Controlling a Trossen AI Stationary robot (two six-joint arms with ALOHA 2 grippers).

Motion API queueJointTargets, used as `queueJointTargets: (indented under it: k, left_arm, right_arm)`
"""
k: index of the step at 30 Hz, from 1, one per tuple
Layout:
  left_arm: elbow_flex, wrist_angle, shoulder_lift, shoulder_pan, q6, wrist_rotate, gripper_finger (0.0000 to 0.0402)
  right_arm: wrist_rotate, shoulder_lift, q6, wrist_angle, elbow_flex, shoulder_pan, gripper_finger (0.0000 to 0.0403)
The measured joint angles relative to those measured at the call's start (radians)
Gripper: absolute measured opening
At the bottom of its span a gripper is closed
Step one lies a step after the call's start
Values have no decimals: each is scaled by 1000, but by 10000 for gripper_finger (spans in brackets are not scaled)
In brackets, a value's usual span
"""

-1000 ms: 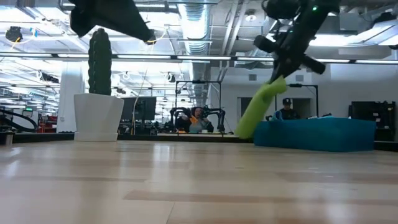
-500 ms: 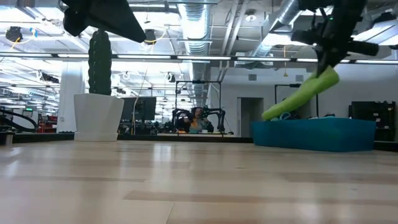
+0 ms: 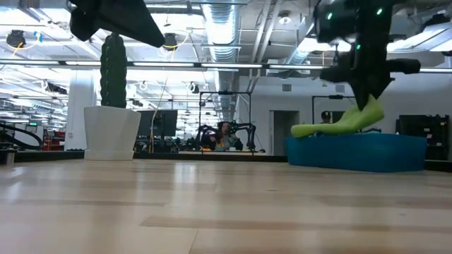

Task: Fold microfiber towels
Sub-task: Put the green microfiber cloth into the blue bin

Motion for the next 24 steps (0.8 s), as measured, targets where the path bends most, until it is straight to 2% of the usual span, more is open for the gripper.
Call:
queueJointTargets:
  k: [4,7,11,14,17,22,24]
  left_arm:
    - [0,-2,0,-12,-7,2,0]
    - [0,-3,0,-20,-7,4,0]
    - [0,-4,0,-23,-2,4,0]
    - [0,-16,0,-21,-1,2,0]
    - [0,-24,0,-15,0,1,0]
    - [0,-24,0,-14,8,-4,0]
    - [0,-32,0,-15,8,-5,0]
  right_arm:
    - [-20,93,-38,-52,0,-22,120]
    - [-24,112,-67,-143,0,-27,156]
    - [-1,62,-46,-241,1,-18,207]
    - [55,-13,-2,-237,1,-6,236]
    - [113,-81,-43,-109,1,12,250]
    - [153,-132,-373,388,1,83,241]
    - [213,-112,-454,507,3,85,227]
